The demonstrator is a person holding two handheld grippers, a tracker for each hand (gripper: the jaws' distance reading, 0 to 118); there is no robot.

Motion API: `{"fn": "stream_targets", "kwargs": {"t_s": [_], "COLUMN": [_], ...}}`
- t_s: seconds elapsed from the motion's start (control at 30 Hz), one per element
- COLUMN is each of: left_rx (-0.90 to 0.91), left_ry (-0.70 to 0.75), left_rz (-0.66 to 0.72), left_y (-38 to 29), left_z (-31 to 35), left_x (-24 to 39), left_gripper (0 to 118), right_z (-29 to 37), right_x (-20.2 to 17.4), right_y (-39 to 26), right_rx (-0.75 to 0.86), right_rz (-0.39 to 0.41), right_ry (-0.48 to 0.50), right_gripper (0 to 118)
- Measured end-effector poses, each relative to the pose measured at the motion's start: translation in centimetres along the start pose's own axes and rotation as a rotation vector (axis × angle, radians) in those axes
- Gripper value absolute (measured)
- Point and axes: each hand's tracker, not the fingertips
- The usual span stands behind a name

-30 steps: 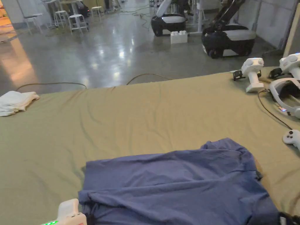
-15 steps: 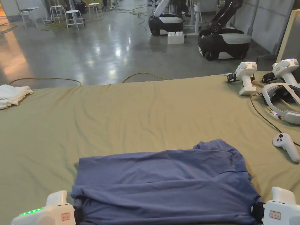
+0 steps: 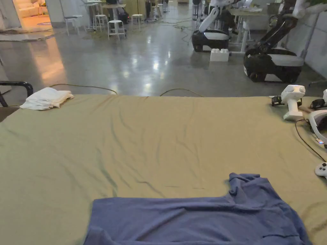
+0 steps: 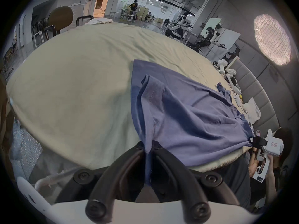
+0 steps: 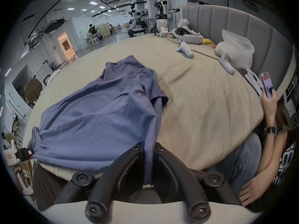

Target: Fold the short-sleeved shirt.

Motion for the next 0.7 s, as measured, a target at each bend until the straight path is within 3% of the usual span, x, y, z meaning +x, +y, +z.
{"fn": "stream_targets", "kwargs": {"t_s": [0.03, 0.07, 0.1, 0.13, 0.17, 0.27, 0.37, 0.43, 0.57, 0.7], "left_rx": [0.002, 0.003, 0.009, 0.022, 0.038, 0.162, 0.309, 0.426, 0.702, 0.802], "left_ry": [-0.002, -0.007, 0.001, 0.025, 0.052, 0.111, 0.089, 0.199, 0.21, 0.304], "left_rz": [0.006, 0.026, 0.065, 0.093, 0.088, 0.031, -0.019, -0.132, -0.297, -0.401], "left_y": [-0.3, -0.3, 0.0, 0.2, 0.6, 1.9, 3.9, 4.9, 5.0, 4.5], "left_z": [-0.4, -0.5, -0.3, -0.1, 0.3, 3.2, 8.0, 11.7, 19.2, 22.9], "left_x": [-0.4, -0.8, -1.2, -1.7, -1.8, -1.5, 0.9, 4.6, 11.0, 15.3], "left_gripper": [16, 35, 59, 82, 95, 95, 95, 95, 95, 95], "right_z": [0.0, 0.0, -0.3, -0.4, -0.6, 0.6, 3.7, 7.1, 15.4, 21.0], "right_x": [0.1, 0.2, 0.4, 0.5, 0.5, 0.9, 1.0, 0.1, -3.0, -5.8], "right_y": [-0.5, -1.0, -1.2, -1.3, -1.3, -0.6, 1.8, 3.6, 6.2, 6.8], "right_rx": [-0.011, -0.009, -0.002, 0.002, 0.001, 0.029, 0.119, 0.241, 0.533, 0.725], "right_rz": [-0.002, -0.017, -0.027, -0.032, -0.032, -0.03, -0.107, -0.114, -0.012, 0.171], "right_ry": [0.004, 0.008, 0.016, 0.011, 0.0, 0.015, 0.147, 0.209, 0.313, 0.301], "right_gripper": [10, 10, 21, 44, 66, 64, 64, 64, 64, 64]}}
